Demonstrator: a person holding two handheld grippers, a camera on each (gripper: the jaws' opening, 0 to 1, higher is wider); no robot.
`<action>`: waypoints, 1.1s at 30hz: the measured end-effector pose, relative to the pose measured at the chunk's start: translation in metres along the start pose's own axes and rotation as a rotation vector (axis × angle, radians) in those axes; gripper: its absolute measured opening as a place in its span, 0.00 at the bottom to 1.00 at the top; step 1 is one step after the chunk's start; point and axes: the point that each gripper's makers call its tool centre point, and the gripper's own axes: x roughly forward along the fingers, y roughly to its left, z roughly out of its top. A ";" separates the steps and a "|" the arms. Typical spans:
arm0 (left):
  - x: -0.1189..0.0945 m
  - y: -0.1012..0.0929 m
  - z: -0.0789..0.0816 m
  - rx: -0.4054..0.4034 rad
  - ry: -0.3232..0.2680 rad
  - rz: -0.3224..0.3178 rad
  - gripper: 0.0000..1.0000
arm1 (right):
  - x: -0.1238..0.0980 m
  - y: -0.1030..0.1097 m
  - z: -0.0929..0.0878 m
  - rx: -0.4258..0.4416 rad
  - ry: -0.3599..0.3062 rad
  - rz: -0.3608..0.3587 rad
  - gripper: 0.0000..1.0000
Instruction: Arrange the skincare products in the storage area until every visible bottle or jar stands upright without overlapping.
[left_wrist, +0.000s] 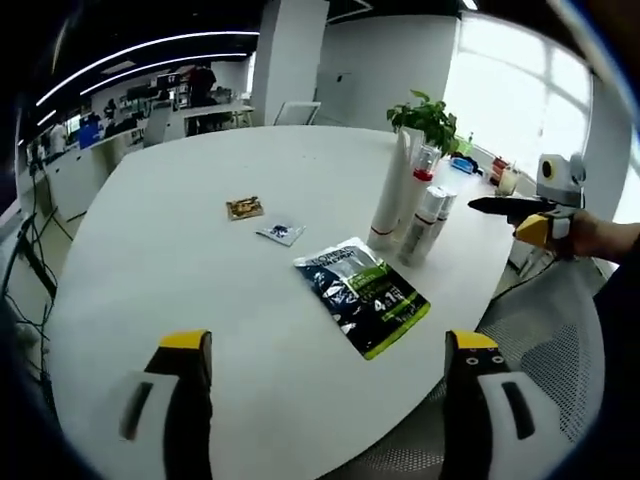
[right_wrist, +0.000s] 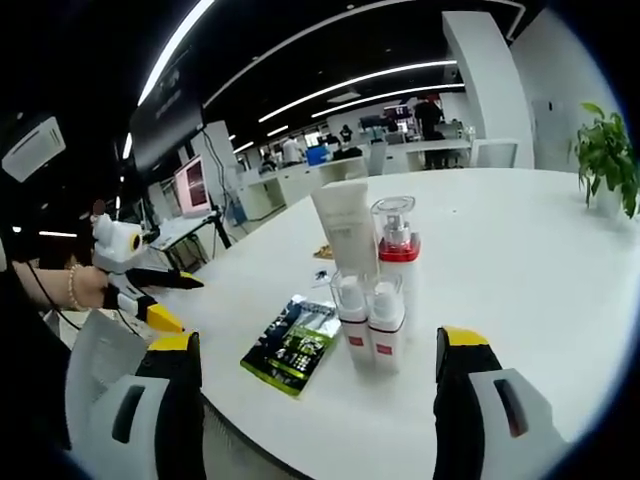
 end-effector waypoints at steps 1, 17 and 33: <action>-0.002 0.000 0.001 -0.004 -0.001 0.004 0.95 | -0.001 0.000 0.000 -0.001 0.001 -0.002 0.97; -0.026 0.004 -0.008 -0.056 -0.018 0.028 0.99 | -0.012 -0.011 0.003 0.017 -0.024 -0.058 0.97; -0.024 0.006 -0.012 -0.044 0.011 0.044 0.99 | -0.010 -0.008 0.002 -0.005 -0.016 -0.049 0.96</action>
